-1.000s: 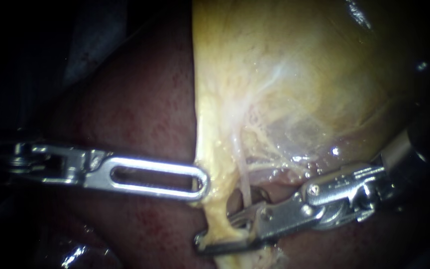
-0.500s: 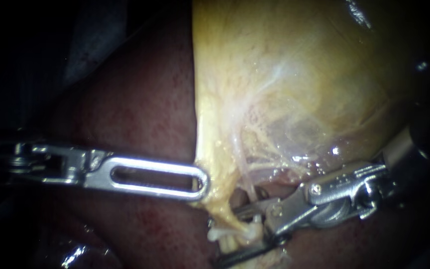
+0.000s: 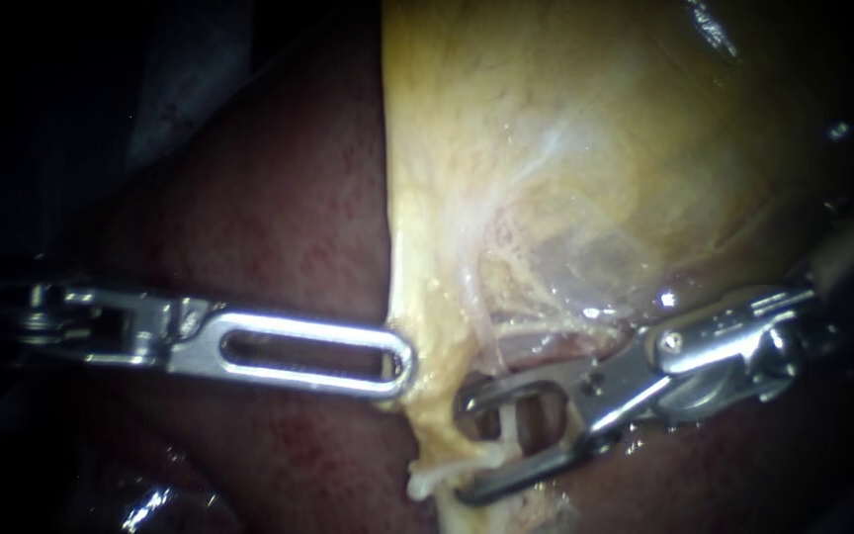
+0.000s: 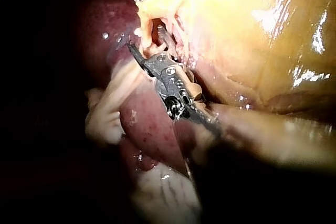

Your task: Going back first clip left tube

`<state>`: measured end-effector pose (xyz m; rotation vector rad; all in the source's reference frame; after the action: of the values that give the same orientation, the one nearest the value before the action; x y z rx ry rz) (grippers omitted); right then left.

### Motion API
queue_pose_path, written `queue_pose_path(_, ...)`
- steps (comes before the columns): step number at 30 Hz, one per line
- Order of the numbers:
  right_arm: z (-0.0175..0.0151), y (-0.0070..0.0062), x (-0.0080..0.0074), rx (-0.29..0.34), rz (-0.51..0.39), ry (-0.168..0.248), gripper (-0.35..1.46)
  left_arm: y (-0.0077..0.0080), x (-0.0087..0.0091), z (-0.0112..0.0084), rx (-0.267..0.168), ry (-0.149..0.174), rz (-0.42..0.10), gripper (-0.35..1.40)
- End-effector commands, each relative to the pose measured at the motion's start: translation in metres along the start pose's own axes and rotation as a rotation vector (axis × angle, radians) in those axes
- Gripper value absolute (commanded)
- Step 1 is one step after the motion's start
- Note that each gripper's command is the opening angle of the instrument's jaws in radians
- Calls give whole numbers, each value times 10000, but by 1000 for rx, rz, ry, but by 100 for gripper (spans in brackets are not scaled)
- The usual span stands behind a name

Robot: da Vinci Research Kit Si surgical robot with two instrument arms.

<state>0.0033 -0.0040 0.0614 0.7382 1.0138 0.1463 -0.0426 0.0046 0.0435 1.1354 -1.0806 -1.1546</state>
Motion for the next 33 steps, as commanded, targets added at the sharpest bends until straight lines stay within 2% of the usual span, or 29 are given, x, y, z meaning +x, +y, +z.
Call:
queue_pose_path(1,-6,0,3,-3,-1,2,47,1,0,0,1,0,-1,-35)
queue_pose_path(7,-77,3,33,-53,-14,27,46,6,-1,3,0,-1,0,-35)
queue_pose_path(13,-123,8,48,-97,-21,34,46,13,-3,7,-1,-1,2,-35)
queue_pose_path(19,-128,9,49,-110,-21,35,46,20,-5,10,-3,-2,3,-35)
queue_pose_path(26,-127,8,48,-107,-22,34,45,37,-5,24,-9,-11,9,-35)
queue_pose_path(33,-126,8,48,-108,-22,34,44,61,-4,39,-22,-1,17,-35)
